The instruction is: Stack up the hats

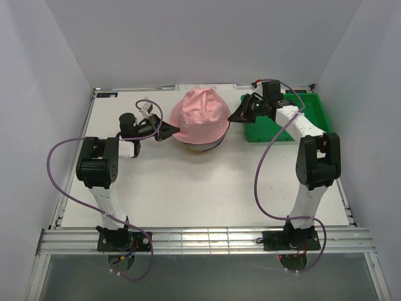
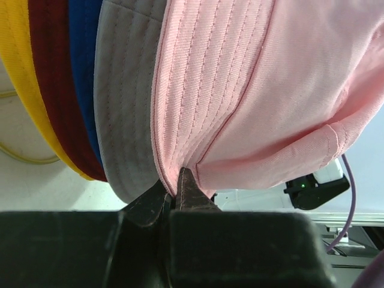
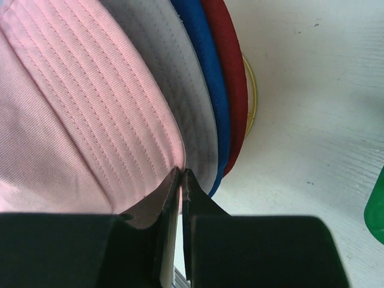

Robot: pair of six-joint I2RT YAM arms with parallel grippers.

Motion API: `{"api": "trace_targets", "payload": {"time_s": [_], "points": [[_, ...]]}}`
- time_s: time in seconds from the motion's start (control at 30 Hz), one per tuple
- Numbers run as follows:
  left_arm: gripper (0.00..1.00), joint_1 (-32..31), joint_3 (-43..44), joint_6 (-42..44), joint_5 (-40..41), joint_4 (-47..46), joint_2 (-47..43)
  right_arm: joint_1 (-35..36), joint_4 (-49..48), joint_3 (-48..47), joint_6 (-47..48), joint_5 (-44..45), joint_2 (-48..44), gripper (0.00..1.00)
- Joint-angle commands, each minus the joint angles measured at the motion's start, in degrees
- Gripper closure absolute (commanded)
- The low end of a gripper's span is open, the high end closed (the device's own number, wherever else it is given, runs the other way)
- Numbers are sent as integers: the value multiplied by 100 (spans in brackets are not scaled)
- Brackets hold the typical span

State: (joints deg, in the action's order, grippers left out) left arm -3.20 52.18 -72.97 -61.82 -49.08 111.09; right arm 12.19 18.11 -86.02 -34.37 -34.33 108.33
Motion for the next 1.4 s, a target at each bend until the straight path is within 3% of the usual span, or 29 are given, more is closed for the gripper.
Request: {"api": "trace_targets", "payload": {"time_s": [0.0, 0.23, 0.33, 0.47, 0.6, 0.73, 1.03, 1.37], "points": [[100, 92, -252, 608, 214, 777, -166, -102, 465, -319, 466, 804, 267, 92], [100, 92, -375, 740, 285, 927, -166, -67, 826, -574, 730, 1103, 574, 92], [94, 100, -349, 758, 258, 944, -280, -67, 887, -653, 783, 1121, 592, 92], [79, 100, -174, 810, 241, 1119, -447, -58, 1028, -1021, 897, 1069, 654, 92], [58, 100, 63, 898, 214, 1330, -614, -58, 1142, -1294, 1064, 919, 707, 92], [49, 100, 257, 1100, 241, 1682, -808, -58, 1195, -1558, 1213, 691, 829, 92], [48, 276, 705, 1566, 434, 2491, -1151, -23, 1502, -2348, 1486, 462, 1190, 92], [47, 294, 1918, 1584, 391, 2544, -361, 91, 1766, -3394, 1881, 154, 1752, 92]]}}
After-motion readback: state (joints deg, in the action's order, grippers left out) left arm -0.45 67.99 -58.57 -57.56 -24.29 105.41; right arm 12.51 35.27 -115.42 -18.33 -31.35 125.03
